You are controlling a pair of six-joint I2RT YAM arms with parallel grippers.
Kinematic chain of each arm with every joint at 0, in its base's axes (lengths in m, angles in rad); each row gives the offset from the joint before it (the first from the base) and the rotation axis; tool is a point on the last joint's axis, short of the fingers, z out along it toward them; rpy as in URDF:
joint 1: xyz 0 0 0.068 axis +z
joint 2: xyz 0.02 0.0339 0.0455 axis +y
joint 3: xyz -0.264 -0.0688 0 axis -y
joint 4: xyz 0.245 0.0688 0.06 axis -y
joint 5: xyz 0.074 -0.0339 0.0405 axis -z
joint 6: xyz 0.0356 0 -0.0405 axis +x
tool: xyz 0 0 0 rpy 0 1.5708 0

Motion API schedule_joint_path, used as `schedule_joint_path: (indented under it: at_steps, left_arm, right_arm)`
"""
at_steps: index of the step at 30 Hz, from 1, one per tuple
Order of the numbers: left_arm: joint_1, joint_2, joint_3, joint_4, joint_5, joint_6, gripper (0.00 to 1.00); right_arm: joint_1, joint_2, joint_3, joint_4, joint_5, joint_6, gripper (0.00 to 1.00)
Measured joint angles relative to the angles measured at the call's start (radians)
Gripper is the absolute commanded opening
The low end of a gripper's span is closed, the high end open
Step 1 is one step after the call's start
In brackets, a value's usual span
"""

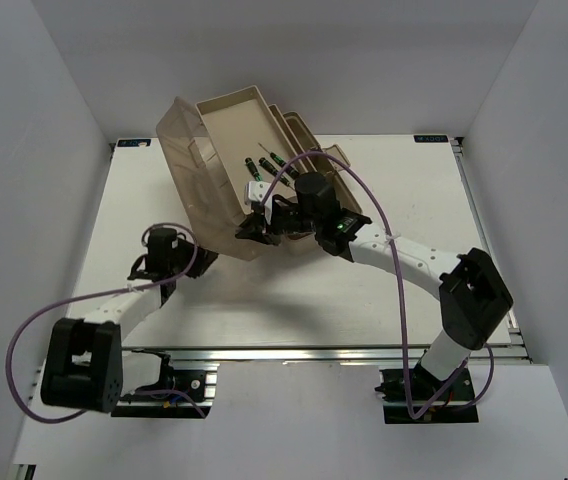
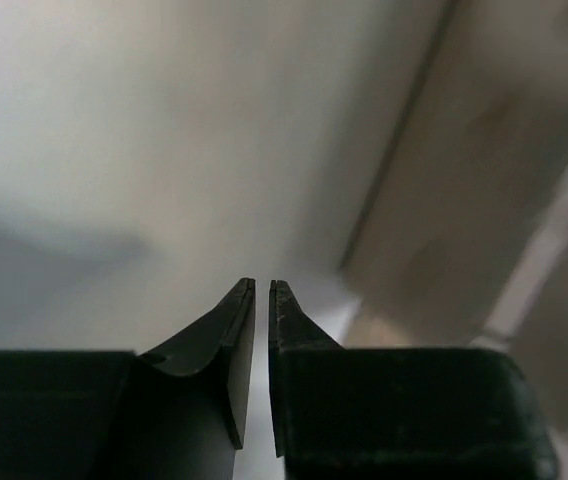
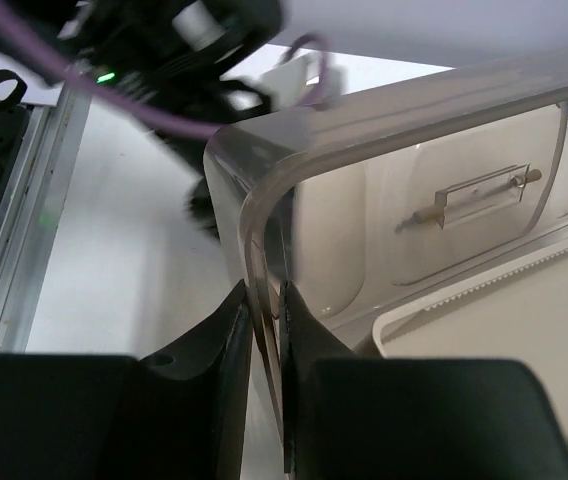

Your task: Sort the tools into containers

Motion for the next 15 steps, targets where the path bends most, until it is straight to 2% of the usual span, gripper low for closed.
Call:
schedule_joint_path:
  at_steps: [4, 5, 6, 8, 9, 12, 15]
  left_arm:
    - [0.052, 0.117, 0.138, 0.108, 0.035, 0.01, 0.24]
    - [0.057, 0.136, 0.164, 0.137, 0.044, 0.013, 0.24]
    - [0.061, 0.152, 0.18, 0.156, 0.05, 0.02, 0.24]
    - [0.072, 0.183, 0.195, 0.211, 0.079, 0.024, 0.24]
    - [0.077, 0.2, 0.201, 0.229, 0.092, 0.024, 0.23]
    - [0.088, 0.249, 0.22, 0.263, 0.135, 0.026, 0.23]
    - [0.092, 0.277, 0.239, 0.271, 0.167, 0.026, 0.23]
  right_arm:
    - [0.0, -0.006, -0.004, -0.004, -0.003, -0.005, 0.0]
    - [0.0, -0.009, -0.006, -0.006, -0.003, -0.008, 0.11]
    - [-0.002, -0.014, -0.006, -0.008, -0.003, -0.013, 0.34]
    - [-0.005, -0.028, -0.005, -0.029, -0.009, -0.033, 0.59]
    - [-0.003, -0.037, 0.001, -0.046, -0.013, -0.051, 0.67]
    - [0.003, -0.093, 0.007, -0.107, -0.006, -0.126, 0.7]
    - [0.006, -0.212, -0.021, -0.15, 0.032, -0.23, 0.67]
